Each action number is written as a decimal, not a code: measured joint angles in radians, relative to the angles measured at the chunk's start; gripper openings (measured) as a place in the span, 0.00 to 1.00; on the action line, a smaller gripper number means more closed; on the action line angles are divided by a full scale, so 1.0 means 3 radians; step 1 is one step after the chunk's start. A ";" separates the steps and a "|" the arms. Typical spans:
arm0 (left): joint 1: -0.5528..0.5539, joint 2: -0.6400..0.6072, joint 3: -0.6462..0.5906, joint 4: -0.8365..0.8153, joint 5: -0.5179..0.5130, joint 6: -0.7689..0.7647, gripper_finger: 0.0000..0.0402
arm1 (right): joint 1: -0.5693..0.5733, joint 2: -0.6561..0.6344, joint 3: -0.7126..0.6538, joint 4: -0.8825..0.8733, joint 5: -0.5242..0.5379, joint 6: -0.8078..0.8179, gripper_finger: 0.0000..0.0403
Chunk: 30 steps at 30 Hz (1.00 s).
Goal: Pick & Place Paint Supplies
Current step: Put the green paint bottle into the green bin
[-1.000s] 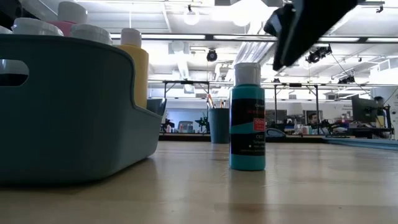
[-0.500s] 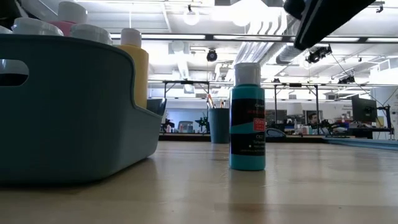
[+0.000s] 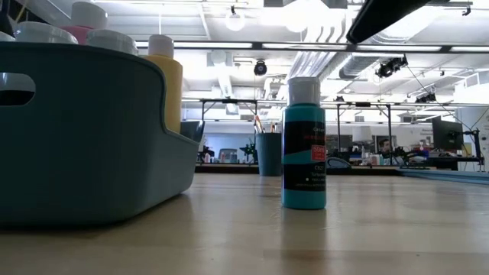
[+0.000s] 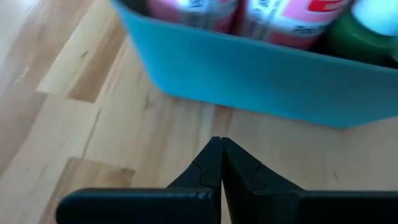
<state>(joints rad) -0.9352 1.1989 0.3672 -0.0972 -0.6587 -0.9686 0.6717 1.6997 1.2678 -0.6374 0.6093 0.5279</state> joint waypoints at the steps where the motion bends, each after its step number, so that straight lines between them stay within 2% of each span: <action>1: -0.0001 0.0032 0.0000 0.0062 -0.0002 0.0042 0.00 | -0.0011 0.0000 0.0000 0.0001 0.0006 0.0000 0.09; 6: 0.0094 0.0179 0.0000 0.0232 0.0013 0.0071 0.00 | -0.0045 0.0000 0.0000 0.0035 0.0008 -0.0002 0.09; 14: 0.0559 0.0360 0.0000 0.0767 0.0606 0.0478 0.00 | -0.0042 0.0000 0.0000 0.0051 0.0008 -0.0002 0.09; 20: 0.0729 0.0374 -0.0005 0.1049 0.0925 0.0771 0.00 | -0.0042 0.0001 0.0000 0.0049 0.0007 -0.0002 0.09; 30: 0.0768 0.0520 -0.0001 0.1313 0.0919 0.0895 0.00 | -0.0042 0.0001 0.0000 0.0048 0.0007 -0.0003 0.09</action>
<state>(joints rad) -0.7048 1.3547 0.3668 0.2968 -0.3831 -0.7000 0.6590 1.7000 1.2678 -0.6231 0.6113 0.5270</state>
